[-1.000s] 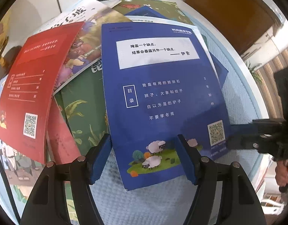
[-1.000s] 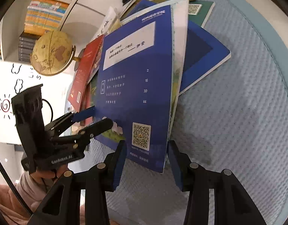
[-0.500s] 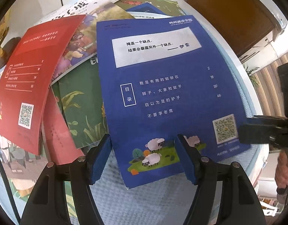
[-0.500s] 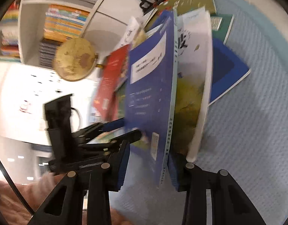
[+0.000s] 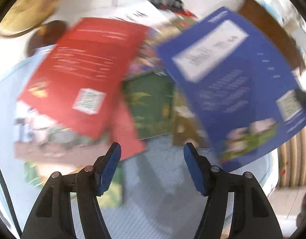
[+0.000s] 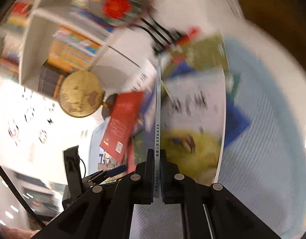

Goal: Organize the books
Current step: 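Close the right gripper on the blue eagle book and lift it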

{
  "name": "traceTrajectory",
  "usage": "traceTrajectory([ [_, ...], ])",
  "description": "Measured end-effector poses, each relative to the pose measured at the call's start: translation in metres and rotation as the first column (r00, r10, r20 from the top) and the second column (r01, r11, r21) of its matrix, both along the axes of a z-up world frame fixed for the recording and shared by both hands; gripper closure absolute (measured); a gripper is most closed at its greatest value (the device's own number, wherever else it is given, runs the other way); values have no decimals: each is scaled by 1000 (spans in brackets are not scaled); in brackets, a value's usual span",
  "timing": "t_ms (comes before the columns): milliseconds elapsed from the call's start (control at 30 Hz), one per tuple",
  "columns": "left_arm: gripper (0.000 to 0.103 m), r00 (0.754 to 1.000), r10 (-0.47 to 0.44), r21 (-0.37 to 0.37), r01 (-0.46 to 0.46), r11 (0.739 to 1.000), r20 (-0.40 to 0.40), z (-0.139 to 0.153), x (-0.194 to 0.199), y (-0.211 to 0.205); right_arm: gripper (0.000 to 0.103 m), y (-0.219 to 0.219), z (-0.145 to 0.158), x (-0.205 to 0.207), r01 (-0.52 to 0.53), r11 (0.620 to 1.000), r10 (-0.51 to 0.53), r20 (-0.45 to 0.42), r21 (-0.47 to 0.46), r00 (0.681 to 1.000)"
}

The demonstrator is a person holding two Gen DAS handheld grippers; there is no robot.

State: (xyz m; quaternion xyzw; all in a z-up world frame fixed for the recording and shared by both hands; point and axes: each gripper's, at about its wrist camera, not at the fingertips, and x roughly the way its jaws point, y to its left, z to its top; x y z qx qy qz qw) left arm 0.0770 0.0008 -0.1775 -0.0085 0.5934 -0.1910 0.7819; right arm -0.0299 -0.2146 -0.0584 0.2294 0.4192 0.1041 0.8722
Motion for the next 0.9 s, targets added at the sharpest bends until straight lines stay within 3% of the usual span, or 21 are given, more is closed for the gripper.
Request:
traceTrajectory([
  [67,41,998,57,-7,-57,998,17,10,-6,28,98,36,28,-8,-87,983,94,39,-161,995],
  [100,41,996,87,-2,-87,996,24,14,-11,41,98,64,37,-12,-145,957,160,39,-250,986],
  [167,41,990,137,5,-137,991,30,19,-16,72,98,104,30,-15,-231,925,241,-5,-303,970],
  [267,40,978,209,24,-210,977,23,20,-28,108,97,161,-7,-28,-363,856,355,-93,-368,930],
  [367,41,965,262,31,-262,965,-1,12,-46,133,91,194,-61,-38,-462,847,429,-176,-262,886],
  [400,41,960,281,37,-280,959,-17,6,-52,139,84,210,-83,-37,-523,825,476,-236,-213,847],
  [500,41,944,324,36,-323,946,-54,-7,-67,150,84,221,-110,-38,-592,796,540,-299,-122,787],
  [567,41,937,341,26,-340,940,-76,-13,-73,148,84,210,-109,-33,-587,806,545,-292,-76,786],
  [600,40,934,347,11,-347,938,-89,-16,-77,147,74,197,-106,-26,-563,824,527,-283,-60,801],
  [633,41,932,347,-6,-350,937,-100,-16,-80,146,47,187,-107,-20,-539,841,502,-289,-59,815],
  [700,39,933,339,-46,-347,937,-119,-20,-84,137,31,160,-108,-6,-462,882,418,-299,-91,858],
  [767,39,936,324,-75,-336,939,-136,-25,-85,128,32,126,-115,8,-413,907,374,-295,-81,880],
  [900,39,931,311,-114,-336,935,-189,-38,-83,107,32,102,-138,26,-434,895,379,-335,-103,862],
])
